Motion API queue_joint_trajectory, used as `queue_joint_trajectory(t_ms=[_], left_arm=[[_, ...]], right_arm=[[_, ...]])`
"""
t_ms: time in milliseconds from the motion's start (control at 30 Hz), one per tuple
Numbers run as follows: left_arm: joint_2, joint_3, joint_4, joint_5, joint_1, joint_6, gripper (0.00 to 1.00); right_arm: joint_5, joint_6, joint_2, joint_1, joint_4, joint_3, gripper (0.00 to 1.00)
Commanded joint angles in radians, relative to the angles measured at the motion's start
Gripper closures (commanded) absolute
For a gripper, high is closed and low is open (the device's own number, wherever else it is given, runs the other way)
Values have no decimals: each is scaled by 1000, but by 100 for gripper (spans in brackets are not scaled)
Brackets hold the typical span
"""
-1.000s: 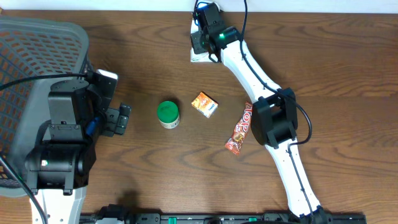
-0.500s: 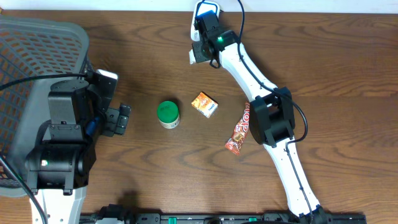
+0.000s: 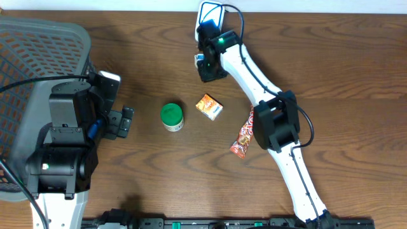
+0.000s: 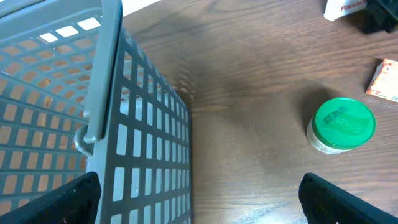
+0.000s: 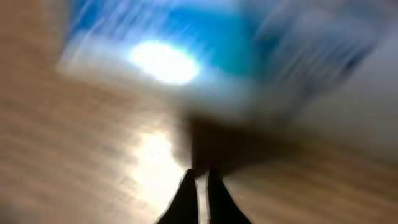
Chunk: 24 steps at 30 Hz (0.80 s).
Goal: Scan the item barcode
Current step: 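Lower the Panadol box beside the scanner and release it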
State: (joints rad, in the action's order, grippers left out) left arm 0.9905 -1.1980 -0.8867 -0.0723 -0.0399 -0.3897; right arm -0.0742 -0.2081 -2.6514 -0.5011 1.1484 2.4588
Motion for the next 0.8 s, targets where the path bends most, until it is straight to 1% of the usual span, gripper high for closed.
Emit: queue_joint_trajectory(t_ms=[0,33,133,167,200,300,367,400,633,767], left_arm=[[-3,3,1,13,5,10,0],[-3,3,1,13,5,10,1],[-3,3,1,13,5,10,1],[-3,3,1,13,5,10,1],[-3,3,1,13,5,10,1],[-3,3,1,13,5,10,1],[-3,3,1,13,5,10,1],[-3,3,1,13,5,10,0],[-3,3,1,13,5,10,1],[-3,3,1,13,5,10,1]], right_arm=[[-25,-1,119,-24,5,-2,63],[-24,-7,138,-27,4,-2,50],[-23,-31,187,-28,2,-2,40],[-19,-28,199,-28,0,-2,32],[-17,-18,207,-28,-3,-2,27],[-17,66,213,-26,0,-2,14],[-16,167,213,-20,-2,-2,3],[-16,230,212,-16,-5,-2,1],[-14,617,211,28,-11,-2,1],[-49,776,211,58,-19,-2,1]])
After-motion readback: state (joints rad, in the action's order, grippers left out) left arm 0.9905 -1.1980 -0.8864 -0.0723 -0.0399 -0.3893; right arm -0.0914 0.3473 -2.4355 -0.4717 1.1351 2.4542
